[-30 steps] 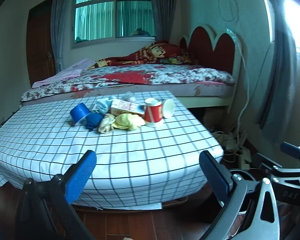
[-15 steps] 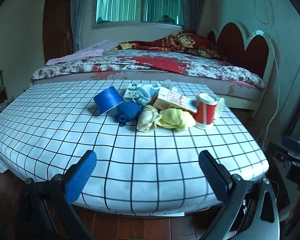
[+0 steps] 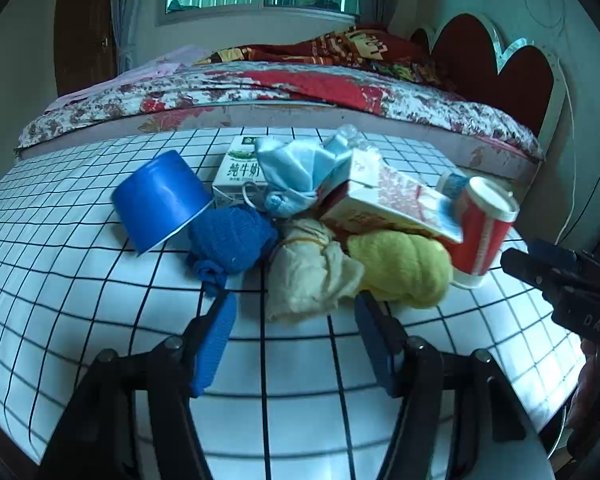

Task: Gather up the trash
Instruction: 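Grasp the beige cloth with the left tool while the right tool grasps the red-white cup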

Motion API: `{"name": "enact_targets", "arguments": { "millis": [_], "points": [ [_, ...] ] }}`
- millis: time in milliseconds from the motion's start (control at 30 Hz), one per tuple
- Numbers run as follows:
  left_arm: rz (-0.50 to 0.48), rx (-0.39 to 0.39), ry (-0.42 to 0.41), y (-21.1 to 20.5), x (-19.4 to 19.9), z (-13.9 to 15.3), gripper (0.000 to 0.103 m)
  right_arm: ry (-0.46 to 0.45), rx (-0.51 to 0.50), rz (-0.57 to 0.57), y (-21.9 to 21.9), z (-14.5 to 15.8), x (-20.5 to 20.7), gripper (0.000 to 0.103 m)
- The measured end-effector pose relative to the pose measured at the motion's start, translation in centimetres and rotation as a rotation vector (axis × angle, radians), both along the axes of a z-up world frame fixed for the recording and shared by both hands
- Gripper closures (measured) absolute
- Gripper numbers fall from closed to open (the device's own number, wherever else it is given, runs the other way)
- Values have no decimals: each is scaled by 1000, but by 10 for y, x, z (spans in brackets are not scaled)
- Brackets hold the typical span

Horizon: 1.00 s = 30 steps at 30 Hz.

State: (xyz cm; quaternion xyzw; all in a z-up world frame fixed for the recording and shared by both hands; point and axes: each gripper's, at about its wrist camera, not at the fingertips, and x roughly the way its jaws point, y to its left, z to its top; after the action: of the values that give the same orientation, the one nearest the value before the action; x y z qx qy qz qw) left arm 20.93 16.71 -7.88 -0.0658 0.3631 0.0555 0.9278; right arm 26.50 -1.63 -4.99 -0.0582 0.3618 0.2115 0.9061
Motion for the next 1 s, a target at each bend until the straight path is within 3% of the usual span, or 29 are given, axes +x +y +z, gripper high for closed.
{"name": "enact_targets", "arguments": {
  "millis": [133, 233, 300, 400, 633, 1000],
  "points": [
    [-7, -29, 25, 5, 16, -9, 41, 11, -19, 5, 13, -9, 20, 38],
    [-25, -41, 39, 5, 26, -12, 52, 20, -21, 5, 17, -13, 29, 38],
    [-40, -51, 50, 5, 33, -13, 69, 28, -16, 12, 17, -14, 32, 41],
    [-52, -49, 43, 5, 31, -12, 86, 26, -19, 27, 18, -13, 30, 47],
    [-44, -19, -32, 1, -10, 5, 87, -5, 1, 33, 10, 1, 4, 49],
    [-20, -32, -76, 2, -57, 21, 87, -22, 37, -2, -22, 17, -48, 49]
  ]
}}
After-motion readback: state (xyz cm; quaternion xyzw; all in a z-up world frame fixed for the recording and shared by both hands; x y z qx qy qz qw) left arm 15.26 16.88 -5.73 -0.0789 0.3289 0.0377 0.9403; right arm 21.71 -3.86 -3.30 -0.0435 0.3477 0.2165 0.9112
